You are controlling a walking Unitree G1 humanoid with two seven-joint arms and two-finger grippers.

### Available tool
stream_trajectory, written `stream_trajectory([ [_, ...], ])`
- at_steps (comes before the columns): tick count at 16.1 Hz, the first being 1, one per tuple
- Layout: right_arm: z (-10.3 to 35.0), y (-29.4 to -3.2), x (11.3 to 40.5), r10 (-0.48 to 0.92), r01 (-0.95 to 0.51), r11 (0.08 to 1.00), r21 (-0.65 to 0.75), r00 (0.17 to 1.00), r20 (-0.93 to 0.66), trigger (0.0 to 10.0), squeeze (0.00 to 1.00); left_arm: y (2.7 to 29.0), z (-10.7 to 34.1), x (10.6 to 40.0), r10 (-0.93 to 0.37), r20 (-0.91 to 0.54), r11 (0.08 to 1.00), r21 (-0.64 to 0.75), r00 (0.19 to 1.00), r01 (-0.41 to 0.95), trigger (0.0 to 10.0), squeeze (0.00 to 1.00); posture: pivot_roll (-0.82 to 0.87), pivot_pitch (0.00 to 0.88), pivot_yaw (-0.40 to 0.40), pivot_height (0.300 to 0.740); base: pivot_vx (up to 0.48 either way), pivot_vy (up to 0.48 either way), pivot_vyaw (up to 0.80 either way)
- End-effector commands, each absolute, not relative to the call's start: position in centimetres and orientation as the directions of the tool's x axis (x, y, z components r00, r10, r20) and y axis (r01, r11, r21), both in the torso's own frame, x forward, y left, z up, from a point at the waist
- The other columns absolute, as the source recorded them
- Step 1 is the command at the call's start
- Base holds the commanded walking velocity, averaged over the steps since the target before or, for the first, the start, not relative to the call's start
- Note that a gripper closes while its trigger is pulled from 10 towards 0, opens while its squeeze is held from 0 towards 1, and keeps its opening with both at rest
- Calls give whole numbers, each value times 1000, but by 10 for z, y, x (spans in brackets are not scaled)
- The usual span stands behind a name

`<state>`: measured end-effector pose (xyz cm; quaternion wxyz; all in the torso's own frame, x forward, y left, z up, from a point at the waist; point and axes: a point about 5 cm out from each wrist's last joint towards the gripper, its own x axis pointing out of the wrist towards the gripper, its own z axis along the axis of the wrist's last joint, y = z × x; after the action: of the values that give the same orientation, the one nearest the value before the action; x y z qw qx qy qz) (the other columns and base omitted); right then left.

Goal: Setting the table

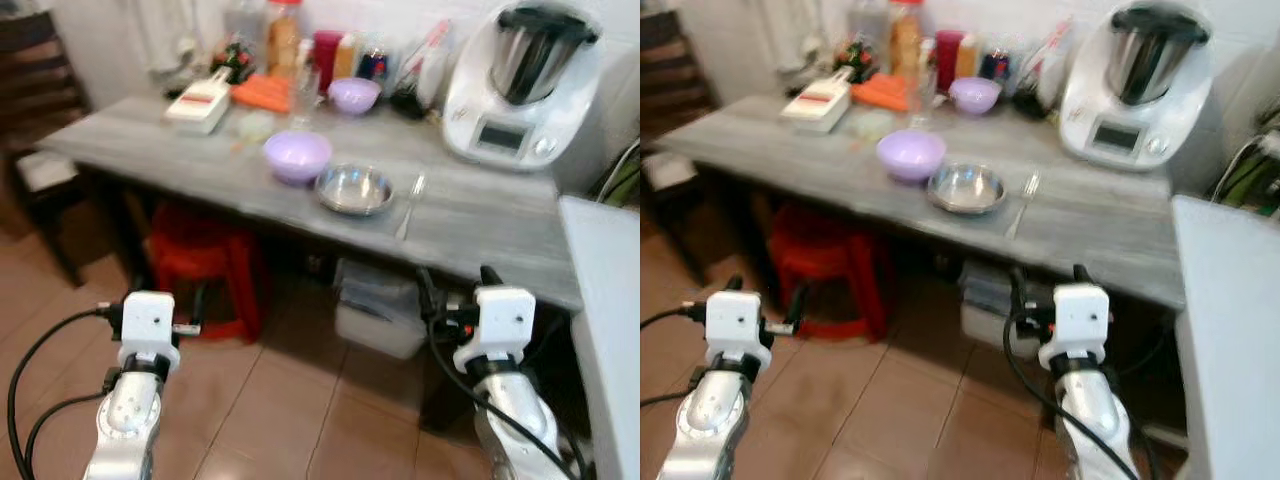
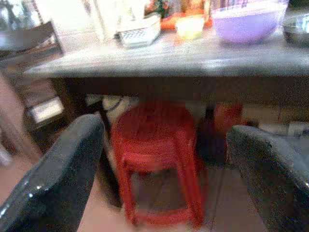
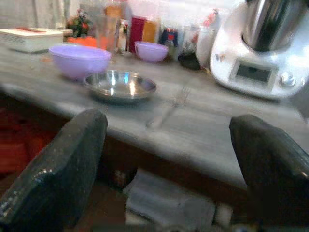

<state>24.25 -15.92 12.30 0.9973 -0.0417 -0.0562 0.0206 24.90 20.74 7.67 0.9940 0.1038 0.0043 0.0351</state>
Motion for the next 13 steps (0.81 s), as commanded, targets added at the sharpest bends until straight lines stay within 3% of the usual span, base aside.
stream_trajectory([
  [1,122,-171,241,-7,16,996,-90,995,99,10000,0,203,80,252,51,7,977,205,999,-52,10000,0,29,0,-29,740,-356,0,0],
  [5,119,-173,242,-35,48,989,-140,995,93,10000,0,201,79,252,53,11,976,210,999,-54,10000,0,26,0,-26,740,-361,0,0],
  [13,116,-183,245,-102,109,989,-100,992,75,10000,0,190,84,255,-70,24,980,191,997,65,10000,0,13,0,-20,740,0,0,0],
])
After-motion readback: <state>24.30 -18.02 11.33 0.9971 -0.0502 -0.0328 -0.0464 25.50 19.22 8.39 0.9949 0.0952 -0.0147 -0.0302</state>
